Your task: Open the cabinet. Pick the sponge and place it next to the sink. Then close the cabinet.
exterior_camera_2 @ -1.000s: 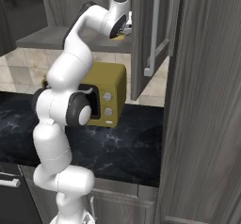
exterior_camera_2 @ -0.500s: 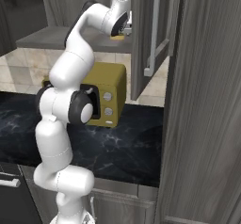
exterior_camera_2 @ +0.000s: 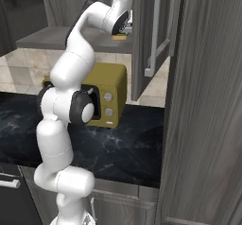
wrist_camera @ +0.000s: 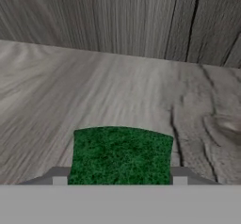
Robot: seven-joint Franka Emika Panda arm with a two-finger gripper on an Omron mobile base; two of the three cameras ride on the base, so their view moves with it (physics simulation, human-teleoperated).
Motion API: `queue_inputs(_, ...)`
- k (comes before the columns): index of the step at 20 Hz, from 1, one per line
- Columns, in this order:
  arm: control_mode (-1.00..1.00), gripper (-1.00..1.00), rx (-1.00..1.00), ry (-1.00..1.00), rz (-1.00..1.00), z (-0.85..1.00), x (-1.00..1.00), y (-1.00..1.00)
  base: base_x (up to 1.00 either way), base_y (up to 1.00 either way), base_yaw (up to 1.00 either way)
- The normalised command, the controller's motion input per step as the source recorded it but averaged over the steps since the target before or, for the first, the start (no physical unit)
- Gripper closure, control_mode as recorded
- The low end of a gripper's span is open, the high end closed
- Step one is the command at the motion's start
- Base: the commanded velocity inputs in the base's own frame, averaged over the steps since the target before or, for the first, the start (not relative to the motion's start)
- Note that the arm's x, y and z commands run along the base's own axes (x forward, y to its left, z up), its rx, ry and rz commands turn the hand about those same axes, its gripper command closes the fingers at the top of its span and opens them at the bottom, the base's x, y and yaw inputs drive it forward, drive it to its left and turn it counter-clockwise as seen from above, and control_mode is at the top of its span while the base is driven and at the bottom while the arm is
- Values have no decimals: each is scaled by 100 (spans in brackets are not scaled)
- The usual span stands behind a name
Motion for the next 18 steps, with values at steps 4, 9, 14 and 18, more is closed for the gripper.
queue_inputs(4, -100, 100, 0, 0, 0, 0, 0, 0, 0, 0, 0)
queue_inputs(9, -100, 100, 0, 0, 0, 0, -1, 0, 0, 0, 0)
queue_inputs(14, -100, 100, 0, -6, 0, 0, -50, 4, 0, 0, 0)
queue_inputs(18, -100, 100, 0, -8, 1, 0, -74, 15, 0, 0, 0)
